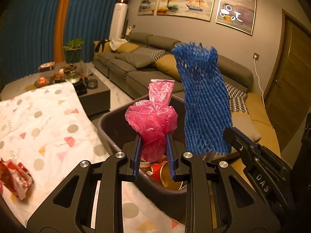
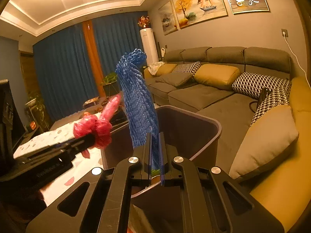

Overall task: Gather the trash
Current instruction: 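Carry the pink bag and blue net sleeve with both tools over the grey bin, then open both tools to drop the pink bag and net sleeve into the bin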

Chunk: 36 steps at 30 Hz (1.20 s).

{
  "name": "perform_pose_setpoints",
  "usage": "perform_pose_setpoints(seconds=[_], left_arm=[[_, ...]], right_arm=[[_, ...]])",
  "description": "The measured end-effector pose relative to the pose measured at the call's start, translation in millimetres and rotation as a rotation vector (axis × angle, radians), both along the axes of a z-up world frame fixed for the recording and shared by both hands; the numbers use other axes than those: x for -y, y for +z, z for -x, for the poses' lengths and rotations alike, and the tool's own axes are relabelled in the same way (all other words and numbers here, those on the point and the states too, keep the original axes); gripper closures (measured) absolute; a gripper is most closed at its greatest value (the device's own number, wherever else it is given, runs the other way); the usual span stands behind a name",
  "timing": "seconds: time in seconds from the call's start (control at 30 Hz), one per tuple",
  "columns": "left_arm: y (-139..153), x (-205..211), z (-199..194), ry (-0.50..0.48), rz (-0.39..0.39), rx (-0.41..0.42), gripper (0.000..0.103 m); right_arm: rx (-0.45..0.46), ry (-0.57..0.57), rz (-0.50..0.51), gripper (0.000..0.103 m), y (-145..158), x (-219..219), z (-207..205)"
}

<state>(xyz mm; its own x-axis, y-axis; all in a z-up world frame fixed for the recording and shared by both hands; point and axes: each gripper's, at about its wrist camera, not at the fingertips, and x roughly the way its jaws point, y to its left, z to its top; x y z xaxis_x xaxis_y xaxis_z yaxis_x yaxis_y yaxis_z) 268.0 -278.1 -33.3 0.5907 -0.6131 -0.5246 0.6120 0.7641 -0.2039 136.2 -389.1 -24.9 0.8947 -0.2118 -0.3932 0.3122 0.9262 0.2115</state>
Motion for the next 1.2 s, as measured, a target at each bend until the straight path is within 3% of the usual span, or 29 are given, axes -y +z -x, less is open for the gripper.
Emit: perform_pose_setpoints(seconds=[0.33,0.4,0.5,0.57,0.63,0.77,0.83,1.1,1.2], left_arm=[[-15,11,-11,-0.045,0.007,-0.048,0.079],[-18,13,-12,-0.058,0.007,-0.065,0.075],[-23,11,-14,-0.049,0.003,-0.078,0.056],[-25,7,-16,-0.039,0.011,-0.084,0.042],[-24,2,-18,-0.026,0.021,-0.088,0.036],[-20,-10,-17,0.009,0.031,-0.077,0.029],[-18,-17,-15,0.032,0.031,-0.066,0.025],[-6,-69,7,0.186,-0.011,0.036,0.019],[-3,-96,20,0.245,-0.037,0.062,0.018]], right_arm=[[-0.019,0.016,-0.017,0.095,-4,3,-13],[-0.023,0.013,-0.019,0.095,-5,4,-14],[-0.023,0.006,-0.034,0.094,-7,4,-15],[-0.03,0.004,-0.051,0.089,-8,7,-16],[-0.031,0.0,-0.059,0.079,-8,8,-17],[-0.032,-0.001,-0.053,0.075,-7,4,-18],[-0.022,-0.005,-0.054,0.06,-5,2,-16],[0.025,-0.038,0.004,0.028,7,-15,11],[0.039,-0.035,0.008,0.022,10,-25,17]])
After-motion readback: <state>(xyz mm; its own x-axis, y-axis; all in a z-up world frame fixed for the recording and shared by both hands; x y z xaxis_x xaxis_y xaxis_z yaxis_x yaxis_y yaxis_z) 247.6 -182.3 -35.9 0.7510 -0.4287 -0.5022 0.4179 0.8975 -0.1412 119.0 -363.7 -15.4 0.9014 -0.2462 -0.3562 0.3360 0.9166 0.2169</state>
